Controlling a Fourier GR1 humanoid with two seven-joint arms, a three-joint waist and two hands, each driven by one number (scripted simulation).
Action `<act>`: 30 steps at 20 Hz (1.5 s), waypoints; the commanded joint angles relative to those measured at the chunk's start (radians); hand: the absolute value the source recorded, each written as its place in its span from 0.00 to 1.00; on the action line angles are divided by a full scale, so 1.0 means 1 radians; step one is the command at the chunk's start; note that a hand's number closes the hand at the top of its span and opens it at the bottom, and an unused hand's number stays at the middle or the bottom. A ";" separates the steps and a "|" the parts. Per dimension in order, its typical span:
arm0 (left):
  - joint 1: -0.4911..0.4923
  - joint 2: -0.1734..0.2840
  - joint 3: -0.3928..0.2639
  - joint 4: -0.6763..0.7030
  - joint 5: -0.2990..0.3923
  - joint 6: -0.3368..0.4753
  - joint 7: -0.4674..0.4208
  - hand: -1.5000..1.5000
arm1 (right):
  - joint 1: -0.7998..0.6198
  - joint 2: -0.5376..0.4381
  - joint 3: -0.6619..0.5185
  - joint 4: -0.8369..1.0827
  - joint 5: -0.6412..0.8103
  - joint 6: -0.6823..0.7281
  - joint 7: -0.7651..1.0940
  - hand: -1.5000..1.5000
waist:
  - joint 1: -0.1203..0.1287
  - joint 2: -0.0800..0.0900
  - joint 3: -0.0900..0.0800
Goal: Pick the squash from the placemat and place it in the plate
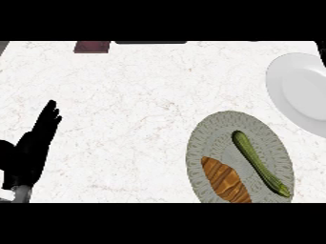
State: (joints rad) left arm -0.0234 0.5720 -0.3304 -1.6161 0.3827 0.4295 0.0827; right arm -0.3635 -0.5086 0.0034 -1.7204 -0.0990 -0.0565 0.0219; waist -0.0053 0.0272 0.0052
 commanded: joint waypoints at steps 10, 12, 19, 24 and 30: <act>-0.001 -0.063 -0.034 0.099 -0.009 0.025 0.046 0.50 | -0.060 -0.193 0.211 -0.121 0.199 0.429 -0.330 1.00 | 0.006 -0.024 0.001; -0.012 -0.101 -0.059 0.113 -0.035 0.036 0.020 0.50 | 0.153 -0.085 0.213 0.118 0.096 0.442 -0.553 1.00 | 0.012 -0.004 0.002; -0.047 -0.108 -0.066 0.135 -0.044 0.033 0.049 0.50 | 0.216 -0.093 0.233 0.382 -0.164 0.859 -0.750 0.00 | 0.028 -0.007 0.002; -0.032 -0.127 -0.067 0.152 -0.042 0.020 0.028 0.50 | 0.140 -0.237 0.276 0.333 0.126 0.766 -0.915 0.00 | 0.026 -0.020 -0.001; -0.117 -0.138 -0.057 0.190 -0.064 0.025 0.077 0.50 | -0.011 -0.298 0.348 0.391 0.349 0.549 -0.949 0.00 | 0.033 -0.018 -0.004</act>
State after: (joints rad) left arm -0.1037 0.4369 -0.3990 -1.4584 0.3213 0.4720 0.1512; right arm -0.2811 -0.7642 0.3160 -1.3812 0.1273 0.4423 -0.7897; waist 0.0239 0.0097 0.0042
